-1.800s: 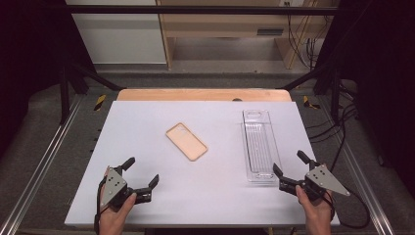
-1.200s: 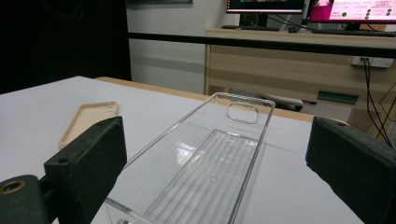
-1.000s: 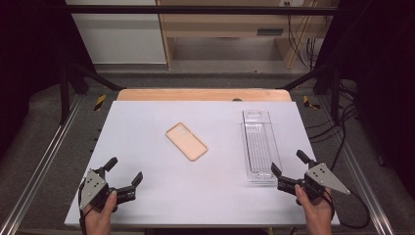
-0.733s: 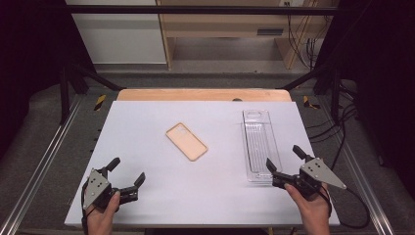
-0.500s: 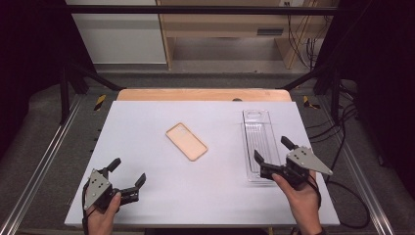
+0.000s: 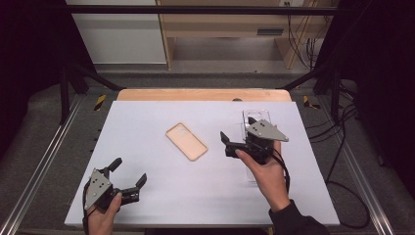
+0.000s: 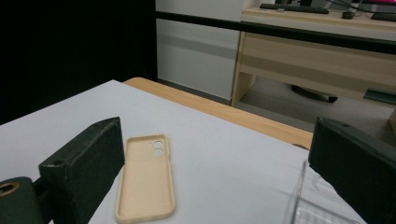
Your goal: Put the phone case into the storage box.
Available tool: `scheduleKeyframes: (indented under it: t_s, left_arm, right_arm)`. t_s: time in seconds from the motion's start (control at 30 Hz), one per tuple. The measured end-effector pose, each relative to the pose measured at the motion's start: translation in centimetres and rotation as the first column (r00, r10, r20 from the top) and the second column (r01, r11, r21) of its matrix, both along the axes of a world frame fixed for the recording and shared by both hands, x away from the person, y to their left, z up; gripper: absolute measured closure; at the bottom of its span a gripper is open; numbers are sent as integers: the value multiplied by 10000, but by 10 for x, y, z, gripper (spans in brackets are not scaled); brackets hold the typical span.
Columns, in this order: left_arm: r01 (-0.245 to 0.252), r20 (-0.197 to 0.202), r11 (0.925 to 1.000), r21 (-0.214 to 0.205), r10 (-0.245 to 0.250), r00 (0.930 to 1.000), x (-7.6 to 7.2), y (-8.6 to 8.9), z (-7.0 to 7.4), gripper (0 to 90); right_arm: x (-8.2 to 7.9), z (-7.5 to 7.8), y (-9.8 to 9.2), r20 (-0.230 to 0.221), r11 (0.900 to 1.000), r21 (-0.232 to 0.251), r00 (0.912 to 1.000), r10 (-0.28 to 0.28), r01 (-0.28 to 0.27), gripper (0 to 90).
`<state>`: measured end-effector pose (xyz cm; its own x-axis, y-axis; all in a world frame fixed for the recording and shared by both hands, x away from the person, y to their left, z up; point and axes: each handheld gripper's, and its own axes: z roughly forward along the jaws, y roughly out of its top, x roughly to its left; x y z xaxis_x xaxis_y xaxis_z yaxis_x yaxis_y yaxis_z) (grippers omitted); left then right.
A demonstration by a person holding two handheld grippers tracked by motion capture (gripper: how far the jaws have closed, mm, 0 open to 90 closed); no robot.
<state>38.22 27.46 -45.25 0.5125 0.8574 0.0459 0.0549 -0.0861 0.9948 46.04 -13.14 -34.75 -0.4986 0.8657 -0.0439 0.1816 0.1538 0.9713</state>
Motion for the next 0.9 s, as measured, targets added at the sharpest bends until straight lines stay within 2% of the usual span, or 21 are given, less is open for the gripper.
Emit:
scheduleKeyframes:
  t_s: [0.2, 0.23, 0.37, 0.53, 0.57, 0.73, 0.9]
  left_arm:
    - [9, 5, 10000, 6, -9, 10000, 0, 0, 0, 9]
    - [9, 5, 10000, 6, -9, 10000, 0, 0, 0, 9]
    - [29, 23, 10000, -23, -29, 10000, 0, 1, 0, 9]
    - [-26, 7, 10000, -71, 26, 10000, 0, 3, 1, 9]
    - [-21, 11, 10000, -82, 21, 10000, 0, 3, 1, 9]
    - [-14, 12, 10000, -81, 14, 10000, 0, 2, 1, 9]
    - [-40, 16, 9999, -141, 40, 10000, 0, 4, 1, 9]
  right_arm:
    - [15, -1, 28, -383, 9992, -300, 9989, 267, -278, 41]
    - [15, -1, 28, -383, 9992, -300, 9989, 267, -278, 41]
    - [25, -8, 45, -703, 9976, -476, 9964, 479, -513, 42]
    - [35, -14, 53, -1061, 9973, -476, 9930, 509, -562, 45]
    - [41, -17, 56, -1270, 9973, -470, 9906, 499, -563, 52]
    - [54, -23, 62, -1673, 9984, -310, 9850, 420, -479, 61]
    - [63, -29, 69, -1877, 9979, -458, 9816, 362, -455, 65]
